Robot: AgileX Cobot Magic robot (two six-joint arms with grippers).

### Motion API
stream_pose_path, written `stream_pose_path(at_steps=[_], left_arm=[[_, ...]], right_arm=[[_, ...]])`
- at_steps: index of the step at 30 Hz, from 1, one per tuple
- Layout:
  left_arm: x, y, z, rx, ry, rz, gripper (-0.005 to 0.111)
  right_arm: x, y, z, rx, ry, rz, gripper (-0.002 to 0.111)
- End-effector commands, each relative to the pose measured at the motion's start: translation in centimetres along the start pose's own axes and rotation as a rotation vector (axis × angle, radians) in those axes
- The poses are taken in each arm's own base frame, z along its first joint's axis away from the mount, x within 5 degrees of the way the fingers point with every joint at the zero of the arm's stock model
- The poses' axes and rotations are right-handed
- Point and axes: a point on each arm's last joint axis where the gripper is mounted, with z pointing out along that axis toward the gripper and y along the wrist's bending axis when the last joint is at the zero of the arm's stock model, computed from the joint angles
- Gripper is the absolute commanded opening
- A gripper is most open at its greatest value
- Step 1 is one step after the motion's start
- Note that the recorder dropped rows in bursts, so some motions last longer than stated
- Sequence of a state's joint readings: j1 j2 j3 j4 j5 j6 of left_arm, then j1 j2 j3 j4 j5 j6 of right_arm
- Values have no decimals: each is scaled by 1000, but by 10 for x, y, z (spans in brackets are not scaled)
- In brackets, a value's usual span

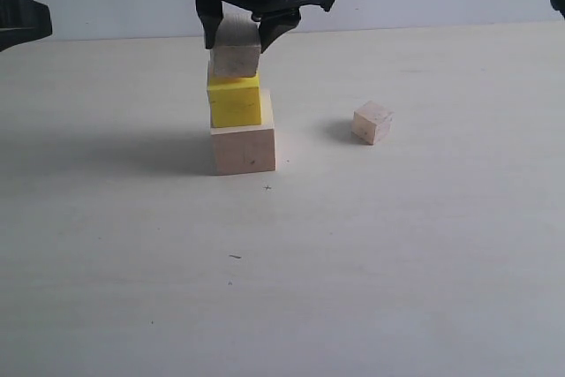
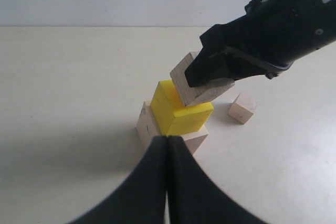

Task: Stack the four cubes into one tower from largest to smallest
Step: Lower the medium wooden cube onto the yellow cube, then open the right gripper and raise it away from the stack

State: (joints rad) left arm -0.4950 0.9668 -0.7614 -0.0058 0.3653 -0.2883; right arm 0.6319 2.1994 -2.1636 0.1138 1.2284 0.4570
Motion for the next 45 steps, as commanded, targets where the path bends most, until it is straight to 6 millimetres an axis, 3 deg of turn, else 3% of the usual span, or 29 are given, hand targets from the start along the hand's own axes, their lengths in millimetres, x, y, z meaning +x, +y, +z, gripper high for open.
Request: stream_pose_path(at_steps=[1,33,39,45], left_arm=[[2,-1,-1,4,8,-3,0],[2,-1,-1,4,8,-1,0],[2,-1,-1,4,8,-1,0],[6,0,10,-7,46,-1,0]], right_arm=[[-1,1,-3,-1,-17,-19,58],[1,7,-4,-57,8,14,61],[-3,-1,-19,22,-65,14,61],[-3,0,-52,16,-134,1,57]])
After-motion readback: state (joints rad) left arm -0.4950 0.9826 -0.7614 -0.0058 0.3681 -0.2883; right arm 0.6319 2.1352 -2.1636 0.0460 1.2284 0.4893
